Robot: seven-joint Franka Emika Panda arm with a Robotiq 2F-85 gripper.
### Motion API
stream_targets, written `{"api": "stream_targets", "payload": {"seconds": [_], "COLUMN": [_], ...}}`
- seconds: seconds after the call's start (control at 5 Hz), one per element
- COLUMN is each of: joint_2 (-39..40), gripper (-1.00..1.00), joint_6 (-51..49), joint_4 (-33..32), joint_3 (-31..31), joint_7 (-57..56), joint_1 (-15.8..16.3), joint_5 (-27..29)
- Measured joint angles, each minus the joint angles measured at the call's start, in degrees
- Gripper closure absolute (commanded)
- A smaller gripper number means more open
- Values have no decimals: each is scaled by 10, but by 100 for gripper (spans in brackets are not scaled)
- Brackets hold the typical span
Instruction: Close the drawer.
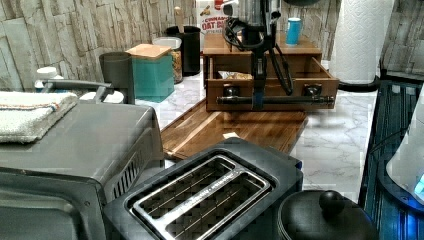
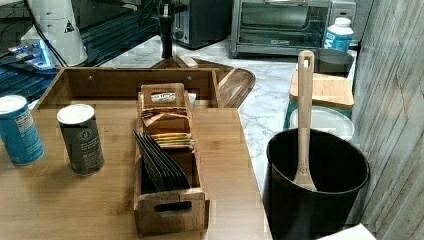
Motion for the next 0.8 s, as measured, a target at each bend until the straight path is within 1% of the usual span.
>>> {"api": "stream_targets", "payload": {"seconds": [0.2,0.4,0.6,0.8], "joint_2": [36,68,74,66], "gripper": [100,100,100,100], "joint_6": [52,68,31,3], "joint_4": [0,0,0,0], "joint_3": [1,1,14,0], "joint_7": [0,-1,-39,-95], "joint_1": [-2,-10,-37,-45], "joint_5": [-19,-22,-22,-22]}}
